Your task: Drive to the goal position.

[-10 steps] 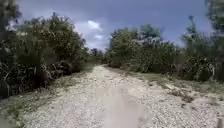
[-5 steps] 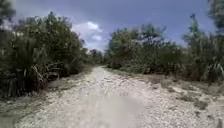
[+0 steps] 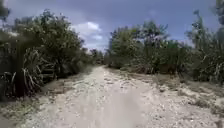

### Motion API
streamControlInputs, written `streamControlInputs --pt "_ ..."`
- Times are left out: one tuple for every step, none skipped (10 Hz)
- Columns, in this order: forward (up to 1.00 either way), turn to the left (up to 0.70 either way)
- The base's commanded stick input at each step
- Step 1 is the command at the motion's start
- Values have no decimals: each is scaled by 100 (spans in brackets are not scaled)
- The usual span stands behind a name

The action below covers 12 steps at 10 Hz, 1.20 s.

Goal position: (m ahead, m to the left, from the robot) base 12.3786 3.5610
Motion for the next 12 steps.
streamControlInputs --pt "50 0" --pt "50 0" --pt "50 0" --pt "50 0" --pt "50 0" --pt "50 0" --pt "50 0" --pt "50 0" --pt "50 0" --pt "50 0" --pt "50 0" --pt "50 0"
